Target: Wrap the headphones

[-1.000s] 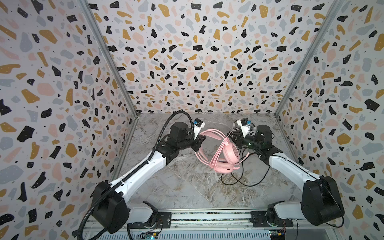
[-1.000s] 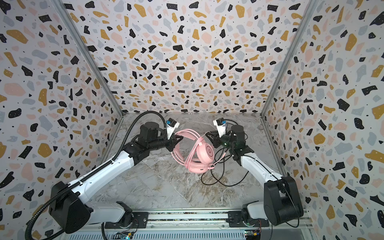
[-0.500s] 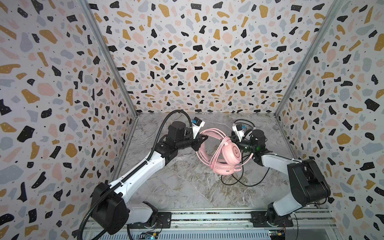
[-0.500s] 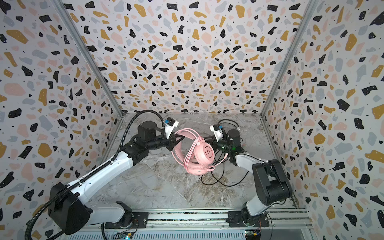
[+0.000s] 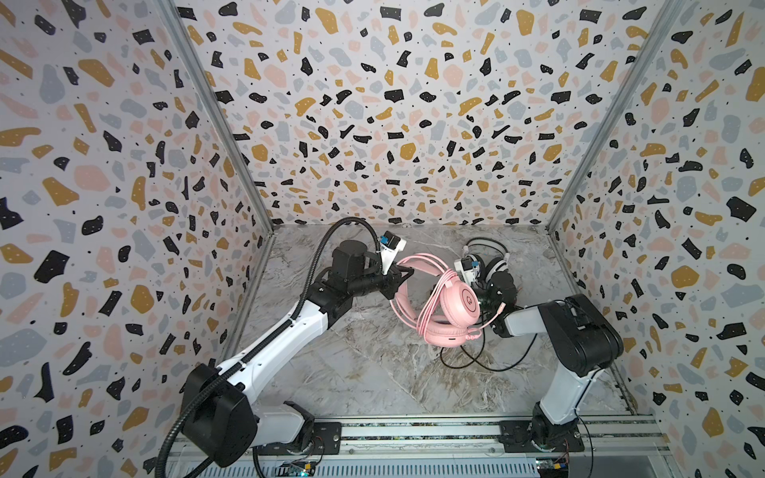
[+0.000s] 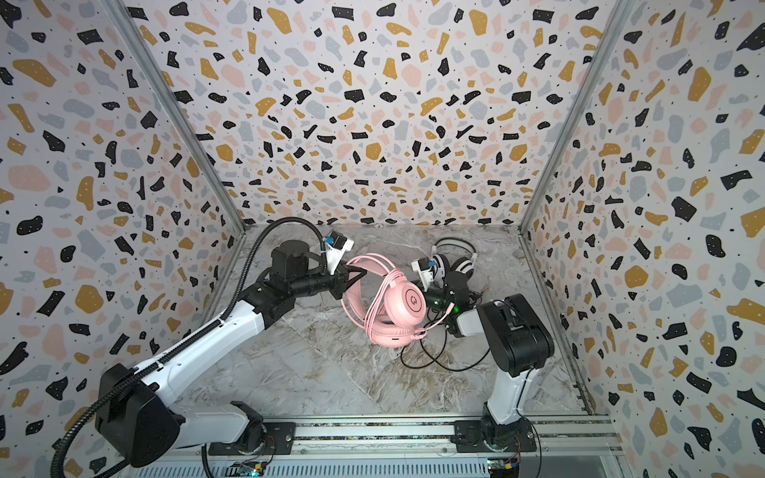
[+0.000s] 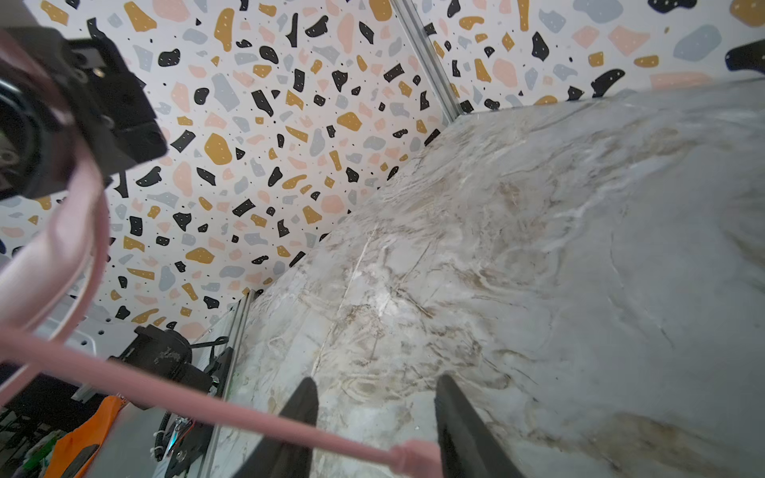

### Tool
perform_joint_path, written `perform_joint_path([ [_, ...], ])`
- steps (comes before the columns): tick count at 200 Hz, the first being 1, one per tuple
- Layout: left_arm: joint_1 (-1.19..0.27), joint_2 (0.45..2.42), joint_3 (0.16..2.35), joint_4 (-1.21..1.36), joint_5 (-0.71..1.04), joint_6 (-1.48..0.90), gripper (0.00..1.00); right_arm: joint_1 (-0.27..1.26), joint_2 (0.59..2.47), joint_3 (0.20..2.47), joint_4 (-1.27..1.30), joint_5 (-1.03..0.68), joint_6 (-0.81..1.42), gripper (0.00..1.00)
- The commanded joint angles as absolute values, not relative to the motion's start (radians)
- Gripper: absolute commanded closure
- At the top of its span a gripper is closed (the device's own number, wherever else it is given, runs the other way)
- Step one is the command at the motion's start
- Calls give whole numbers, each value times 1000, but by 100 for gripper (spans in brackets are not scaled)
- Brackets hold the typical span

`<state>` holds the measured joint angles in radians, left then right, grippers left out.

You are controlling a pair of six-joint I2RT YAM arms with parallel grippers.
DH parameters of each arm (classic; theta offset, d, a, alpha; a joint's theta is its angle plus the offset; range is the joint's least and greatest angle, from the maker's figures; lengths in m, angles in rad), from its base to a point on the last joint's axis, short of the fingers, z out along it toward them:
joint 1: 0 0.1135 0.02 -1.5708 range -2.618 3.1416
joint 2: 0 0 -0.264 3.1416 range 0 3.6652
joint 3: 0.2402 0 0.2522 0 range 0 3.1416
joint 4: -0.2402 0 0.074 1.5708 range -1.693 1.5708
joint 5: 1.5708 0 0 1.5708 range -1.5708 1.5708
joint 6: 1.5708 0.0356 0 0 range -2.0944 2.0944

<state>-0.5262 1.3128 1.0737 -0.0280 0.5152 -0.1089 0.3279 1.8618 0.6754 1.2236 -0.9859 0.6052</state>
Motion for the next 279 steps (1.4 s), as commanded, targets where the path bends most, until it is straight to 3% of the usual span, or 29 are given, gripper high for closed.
perform_joint_path([
  [1,-519,1293,1081,88,577,-168,100,334,1923,656,1552,-1010,786,53],
  [20,-515,1291,1078,89,576,-169,100,336,1974,649,1631,-1003,839,61],
  [51,-499,1290,1076,95,548,-188,100,336,1980,615,1674,-991,859,87],
  [63,-492,1289,1076,90,517,-194,100,336,1974,605,1669,-992,859,90],
  [101,-446,1280,1063,116,416,-275,100,366,1922,523,1647,-945,837,92],
  [155,-413,1241,1032,120,140,-353,100,478,1914,413,1737,-901,937,92],
  [207,-363,1250,1005,130,42,-445,100,610,1837,345,1654,-783,931,92],
  [231,-336,1264,1009,98,-3,-463,100,680,1755,329,1489,-654,864,92],
  [279,-336,1290,1027,36,-87,-447,100,874,1571,513,845,-348,603,91],
])
